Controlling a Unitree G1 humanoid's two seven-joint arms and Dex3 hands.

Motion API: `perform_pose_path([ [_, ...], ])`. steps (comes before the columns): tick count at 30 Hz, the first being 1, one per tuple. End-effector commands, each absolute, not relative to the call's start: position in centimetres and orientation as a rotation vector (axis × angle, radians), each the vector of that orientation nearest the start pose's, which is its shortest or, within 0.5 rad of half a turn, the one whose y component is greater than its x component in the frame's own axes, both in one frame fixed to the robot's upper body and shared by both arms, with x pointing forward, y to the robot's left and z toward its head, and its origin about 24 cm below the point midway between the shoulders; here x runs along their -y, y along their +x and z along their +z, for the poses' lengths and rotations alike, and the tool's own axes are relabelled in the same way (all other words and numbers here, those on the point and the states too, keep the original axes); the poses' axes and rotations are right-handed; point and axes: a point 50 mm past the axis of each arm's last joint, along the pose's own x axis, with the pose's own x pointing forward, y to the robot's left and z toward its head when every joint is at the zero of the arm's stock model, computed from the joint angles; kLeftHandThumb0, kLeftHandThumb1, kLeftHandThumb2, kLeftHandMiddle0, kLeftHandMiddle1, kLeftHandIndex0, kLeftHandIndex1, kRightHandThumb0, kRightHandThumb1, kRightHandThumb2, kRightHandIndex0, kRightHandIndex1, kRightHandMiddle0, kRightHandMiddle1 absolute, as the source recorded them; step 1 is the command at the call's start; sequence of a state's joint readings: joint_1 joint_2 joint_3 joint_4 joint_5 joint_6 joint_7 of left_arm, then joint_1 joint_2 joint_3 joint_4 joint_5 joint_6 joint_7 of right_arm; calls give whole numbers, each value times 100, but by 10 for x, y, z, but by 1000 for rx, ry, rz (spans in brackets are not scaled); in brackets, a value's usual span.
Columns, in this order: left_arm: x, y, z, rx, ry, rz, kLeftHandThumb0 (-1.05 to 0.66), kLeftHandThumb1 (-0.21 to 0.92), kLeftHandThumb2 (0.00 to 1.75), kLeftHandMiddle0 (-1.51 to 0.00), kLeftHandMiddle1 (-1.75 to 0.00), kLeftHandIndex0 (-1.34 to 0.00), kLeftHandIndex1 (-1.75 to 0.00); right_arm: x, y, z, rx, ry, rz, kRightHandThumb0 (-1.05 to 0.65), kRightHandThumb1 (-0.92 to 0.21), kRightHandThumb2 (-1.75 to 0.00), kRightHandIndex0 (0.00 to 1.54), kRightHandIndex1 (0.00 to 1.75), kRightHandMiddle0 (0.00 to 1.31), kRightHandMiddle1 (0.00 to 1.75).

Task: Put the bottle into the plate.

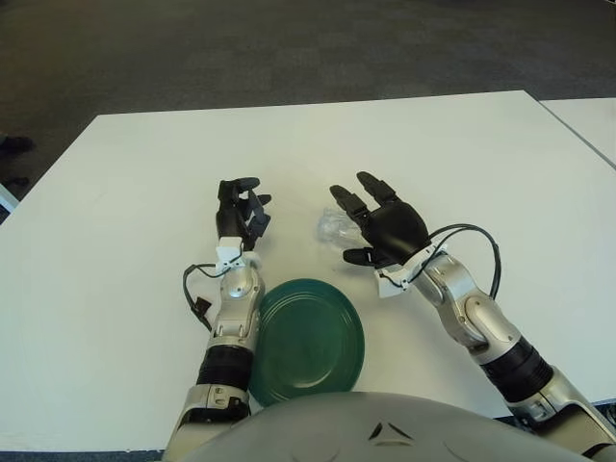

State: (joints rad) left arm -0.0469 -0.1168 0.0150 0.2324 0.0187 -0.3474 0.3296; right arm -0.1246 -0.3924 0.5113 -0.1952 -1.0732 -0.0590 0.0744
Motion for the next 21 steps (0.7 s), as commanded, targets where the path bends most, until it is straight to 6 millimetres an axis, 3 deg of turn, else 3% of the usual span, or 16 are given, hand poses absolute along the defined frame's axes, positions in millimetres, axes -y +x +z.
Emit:
perform_pose_path([
  [1, -129, 251, 35, 144, -161, 320, -67, 92, 90, -59, -122, -36, -142, 84, 236, 78, 507, -1389, 491, -105, -92, -86, 20, 1, 1, 23],
  [21, -126, 238, 45, 183, -150, 295, -71, 92, 86, -58, -134, -37, -150, 86, 233, 70, 510, -1335, 510, -105, -92, -81, 25, 1, 0, 29],
])
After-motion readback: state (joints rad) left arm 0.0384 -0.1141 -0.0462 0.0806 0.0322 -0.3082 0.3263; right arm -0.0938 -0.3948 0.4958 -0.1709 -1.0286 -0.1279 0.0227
